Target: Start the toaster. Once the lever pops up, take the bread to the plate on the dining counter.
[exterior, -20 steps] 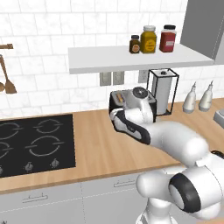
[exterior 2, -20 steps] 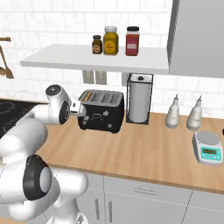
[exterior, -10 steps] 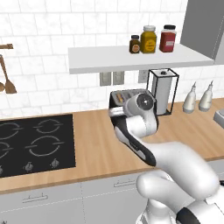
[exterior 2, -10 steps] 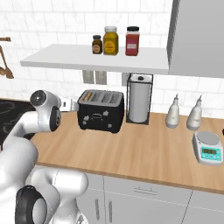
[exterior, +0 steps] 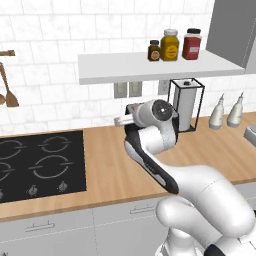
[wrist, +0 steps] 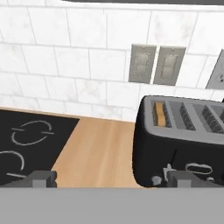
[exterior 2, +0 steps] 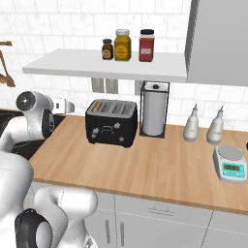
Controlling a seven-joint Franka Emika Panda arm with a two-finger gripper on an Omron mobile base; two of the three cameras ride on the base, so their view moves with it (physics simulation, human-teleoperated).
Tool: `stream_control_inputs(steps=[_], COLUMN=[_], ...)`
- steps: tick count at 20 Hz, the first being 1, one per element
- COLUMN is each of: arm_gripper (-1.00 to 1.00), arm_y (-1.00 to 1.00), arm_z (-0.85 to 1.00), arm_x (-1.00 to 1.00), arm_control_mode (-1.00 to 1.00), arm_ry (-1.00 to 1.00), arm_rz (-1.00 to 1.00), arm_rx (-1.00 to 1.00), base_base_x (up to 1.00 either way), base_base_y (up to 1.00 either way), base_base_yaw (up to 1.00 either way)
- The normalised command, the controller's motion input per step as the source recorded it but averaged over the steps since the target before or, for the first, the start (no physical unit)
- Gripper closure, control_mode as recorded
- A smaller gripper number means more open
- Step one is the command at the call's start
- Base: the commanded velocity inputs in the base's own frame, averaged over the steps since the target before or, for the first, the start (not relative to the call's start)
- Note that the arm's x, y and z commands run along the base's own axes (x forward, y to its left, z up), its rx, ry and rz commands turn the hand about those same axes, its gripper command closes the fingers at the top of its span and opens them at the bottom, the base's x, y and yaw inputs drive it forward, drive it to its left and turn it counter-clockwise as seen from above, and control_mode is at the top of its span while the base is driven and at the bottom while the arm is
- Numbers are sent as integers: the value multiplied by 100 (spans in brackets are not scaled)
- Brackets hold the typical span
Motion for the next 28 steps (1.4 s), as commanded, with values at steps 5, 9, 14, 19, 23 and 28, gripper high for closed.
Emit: stream_control_inputs(steps=[5,9,14,19,23,28], arm_gripper=[-100,-100,-100,-100,-100,-100], arm_y=[46,19,-2,0,0,0], arm_z=[8,0,0,0,0,0], arm_x=[-34,-32,-2,0,0,0], arm_control_mode=[-100,-100,-100,-100,-100,-100], arm_ry=[0,0,0,0,0,0], arm_rz=[1,0,0,0,0,0], arm_rx=[-5,-2,0,0,0,0], base_base_x=[0,0,0,0,0,0], base_base_y=[0,0,0,0,0,0], base_base_yaw=[0,0,0,0,0,0])
